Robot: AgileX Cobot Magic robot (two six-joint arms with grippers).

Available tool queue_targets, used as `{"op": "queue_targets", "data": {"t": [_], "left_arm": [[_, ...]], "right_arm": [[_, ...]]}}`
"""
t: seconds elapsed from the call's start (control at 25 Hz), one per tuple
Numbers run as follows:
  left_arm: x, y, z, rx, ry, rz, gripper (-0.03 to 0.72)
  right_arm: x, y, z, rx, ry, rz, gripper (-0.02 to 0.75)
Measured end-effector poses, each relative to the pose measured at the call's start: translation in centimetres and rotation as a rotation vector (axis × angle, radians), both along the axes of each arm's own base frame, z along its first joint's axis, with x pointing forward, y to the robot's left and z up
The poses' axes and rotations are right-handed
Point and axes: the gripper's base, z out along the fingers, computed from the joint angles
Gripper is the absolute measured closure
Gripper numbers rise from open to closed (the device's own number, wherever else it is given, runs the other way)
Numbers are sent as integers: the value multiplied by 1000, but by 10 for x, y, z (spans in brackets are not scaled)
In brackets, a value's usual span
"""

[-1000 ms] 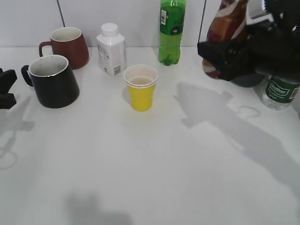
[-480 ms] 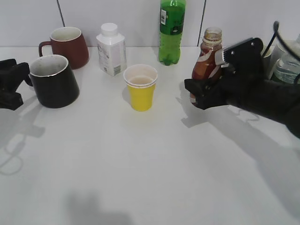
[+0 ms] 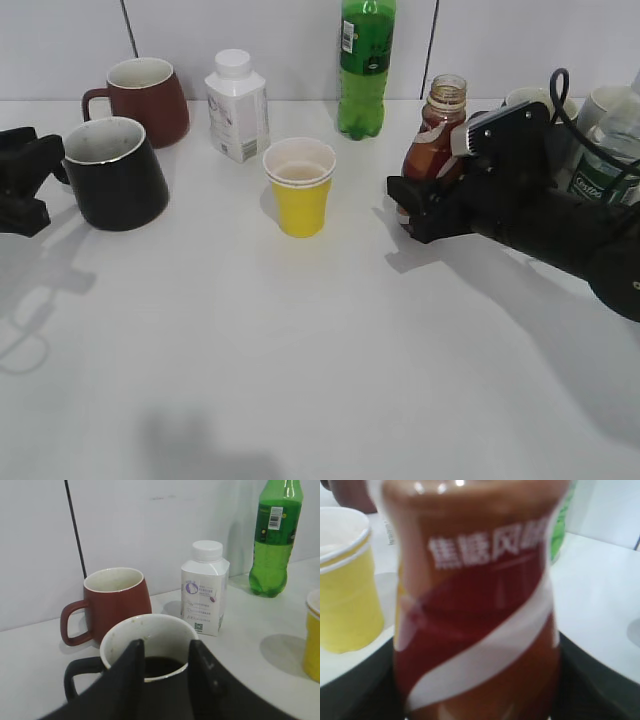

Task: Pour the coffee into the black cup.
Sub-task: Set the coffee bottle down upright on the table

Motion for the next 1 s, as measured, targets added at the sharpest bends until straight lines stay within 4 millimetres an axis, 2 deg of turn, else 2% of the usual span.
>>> {"op": "queue_targets", "data": {"t": [0.76,1.0], "left_arm": [[0,0,0,-1,0,0,446],[0,0,0,-1,0,0,446]], "right_arm": [[1,-2,-10,6,34,-31,203],[-1,-3,-3,31,35,-39,106]]}}
